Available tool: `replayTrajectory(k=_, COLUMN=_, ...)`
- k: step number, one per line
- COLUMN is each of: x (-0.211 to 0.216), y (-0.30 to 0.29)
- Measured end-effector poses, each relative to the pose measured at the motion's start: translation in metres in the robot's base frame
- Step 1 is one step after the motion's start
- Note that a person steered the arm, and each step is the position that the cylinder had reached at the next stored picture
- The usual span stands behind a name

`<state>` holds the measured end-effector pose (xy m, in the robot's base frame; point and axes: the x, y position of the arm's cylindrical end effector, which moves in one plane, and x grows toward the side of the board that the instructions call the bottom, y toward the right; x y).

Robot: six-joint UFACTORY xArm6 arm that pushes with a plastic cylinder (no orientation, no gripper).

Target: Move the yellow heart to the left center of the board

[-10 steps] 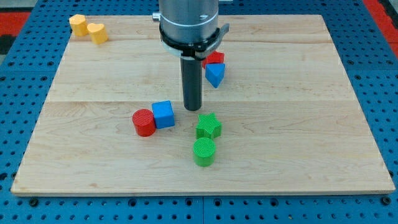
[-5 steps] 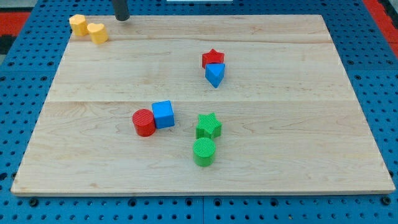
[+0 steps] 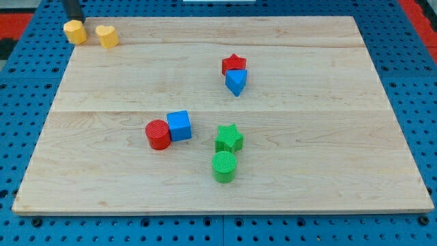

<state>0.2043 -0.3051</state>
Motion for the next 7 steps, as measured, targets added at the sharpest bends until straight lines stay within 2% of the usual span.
replayTrajectory(k=2, x=0.025, y=0.004)
replayTrajectory(k=3, x=0.026, y=0.065)
replayTrajectory(k=4, x=0.026, y=0.103)
replayTrajectory(k=5, x=0.049, y=0.105)
replayTrajectory(k=7, x=0.026, y=0.124)
